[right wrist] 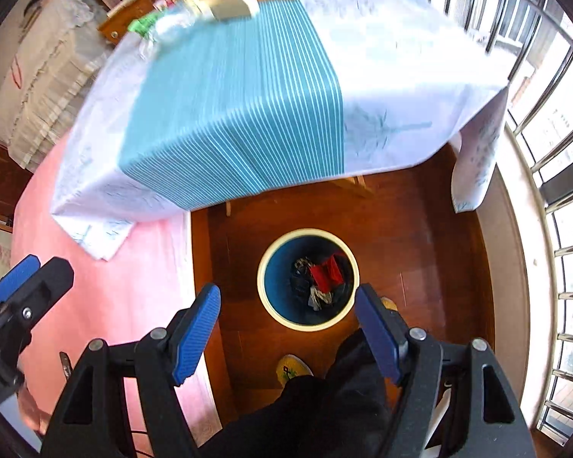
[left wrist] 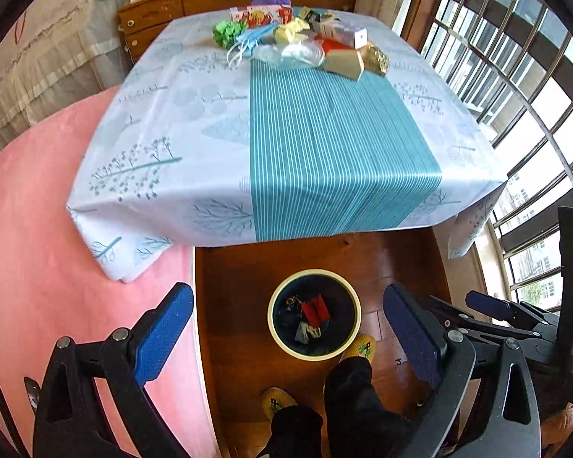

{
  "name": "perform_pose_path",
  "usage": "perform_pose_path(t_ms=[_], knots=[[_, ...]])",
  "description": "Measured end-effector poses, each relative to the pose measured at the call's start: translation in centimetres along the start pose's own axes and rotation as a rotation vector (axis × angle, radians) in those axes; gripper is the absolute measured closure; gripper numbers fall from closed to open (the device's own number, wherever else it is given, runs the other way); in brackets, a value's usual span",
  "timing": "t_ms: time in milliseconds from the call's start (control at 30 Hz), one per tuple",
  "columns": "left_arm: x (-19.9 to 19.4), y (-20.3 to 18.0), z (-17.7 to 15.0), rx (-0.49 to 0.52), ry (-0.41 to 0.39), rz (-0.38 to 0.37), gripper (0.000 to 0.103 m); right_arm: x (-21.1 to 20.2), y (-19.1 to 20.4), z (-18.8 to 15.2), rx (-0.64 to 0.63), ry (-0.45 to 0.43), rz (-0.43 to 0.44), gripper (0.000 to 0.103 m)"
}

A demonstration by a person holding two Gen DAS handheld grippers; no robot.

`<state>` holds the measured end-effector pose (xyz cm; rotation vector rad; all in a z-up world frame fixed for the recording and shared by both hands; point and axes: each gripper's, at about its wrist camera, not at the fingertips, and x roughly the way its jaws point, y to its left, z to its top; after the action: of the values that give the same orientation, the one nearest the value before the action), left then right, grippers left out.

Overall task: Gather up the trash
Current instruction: 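Raise both tools back toward the table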

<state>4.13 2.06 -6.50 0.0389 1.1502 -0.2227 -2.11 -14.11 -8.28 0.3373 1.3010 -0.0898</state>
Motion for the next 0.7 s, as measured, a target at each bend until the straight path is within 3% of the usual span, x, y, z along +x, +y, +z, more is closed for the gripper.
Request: perform_pose_path(t_ms=[367,700], knots=[[-9.0,2.4,3.4,-0.036,-0.168,-0.037,0.004,-9.4,2.2,2.3,-0.038,-0.23,-0.02,0.03],[-13.7,4.0,5.5,-0.028,-0.268,-0.088,0.004,-13.8,4.8,3.3,-0.098,-0.369,-0.038,0.03]])
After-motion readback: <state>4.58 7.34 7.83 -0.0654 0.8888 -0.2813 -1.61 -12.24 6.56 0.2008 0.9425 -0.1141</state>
